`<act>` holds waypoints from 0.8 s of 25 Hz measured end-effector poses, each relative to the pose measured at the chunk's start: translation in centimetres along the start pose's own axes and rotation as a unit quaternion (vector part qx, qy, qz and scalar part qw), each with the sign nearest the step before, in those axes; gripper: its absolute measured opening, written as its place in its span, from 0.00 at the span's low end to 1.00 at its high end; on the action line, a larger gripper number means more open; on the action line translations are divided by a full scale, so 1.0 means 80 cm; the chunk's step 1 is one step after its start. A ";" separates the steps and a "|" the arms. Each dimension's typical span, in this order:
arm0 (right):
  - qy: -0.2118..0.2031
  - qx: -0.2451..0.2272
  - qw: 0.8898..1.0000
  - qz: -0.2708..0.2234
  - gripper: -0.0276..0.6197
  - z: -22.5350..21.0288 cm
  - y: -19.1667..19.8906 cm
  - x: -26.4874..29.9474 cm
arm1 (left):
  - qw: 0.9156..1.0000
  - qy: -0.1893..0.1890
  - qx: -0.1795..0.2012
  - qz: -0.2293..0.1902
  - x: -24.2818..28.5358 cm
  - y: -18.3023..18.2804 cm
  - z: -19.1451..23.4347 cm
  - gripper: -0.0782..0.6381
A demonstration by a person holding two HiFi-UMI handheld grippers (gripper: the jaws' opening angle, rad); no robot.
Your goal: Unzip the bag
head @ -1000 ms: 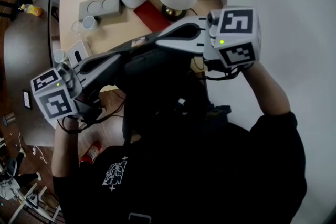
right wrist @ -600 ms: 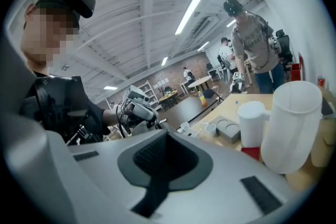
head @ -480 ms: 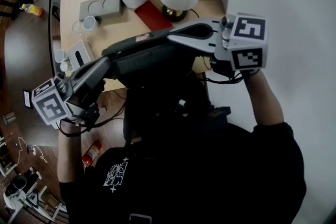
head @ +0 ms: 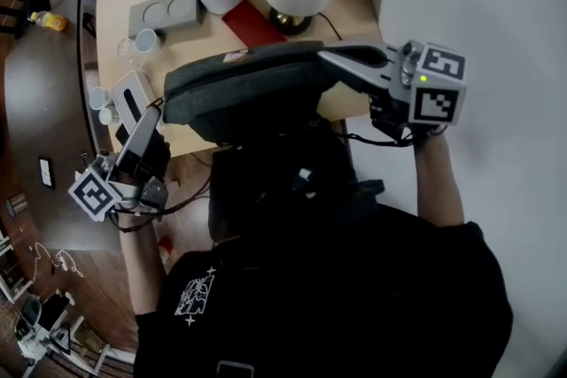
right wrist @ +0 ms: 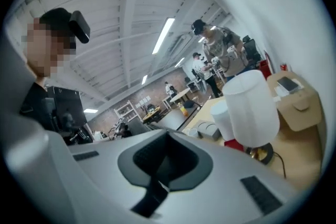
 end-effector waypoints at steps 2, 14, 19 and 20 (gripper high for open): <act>0.022 0.029 0.999 -0.029 0.05 -0.016 0.012 -0.023 | 1.000 -0.011 -0.009 -0.013 -0.009 -0.003 0.012 0.11; 0.067 0.146 0.983 -0.085 0.06 -0.075 0.107 -0.082 | 0.997 -0.038 -0.067 -0.021 -0.051 0.034 0.090 0.11; 0.053 0.091 0.993 -0.059 0.06 -0.069 0.106 -0.080 | 0.999 -0.022 -0.024 -0.008 -0.049 0.034 0.087 0.11; 0.050 0.074 0.994 -0.056 0.07 -0.067 0.105 -0.080 | 1.000 -0.017 -0.008 -0.007 -0.050 0.035 0.085 0.11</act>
Point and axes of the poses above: the fingertips, and each gripper's own axes: x forward along the fingers, z to its left, y out of its underside, the point moved 10 cm from there along -x, backward along the fingers, and after that the axes turned 12 degrees about -z, right-handed, at the moved point
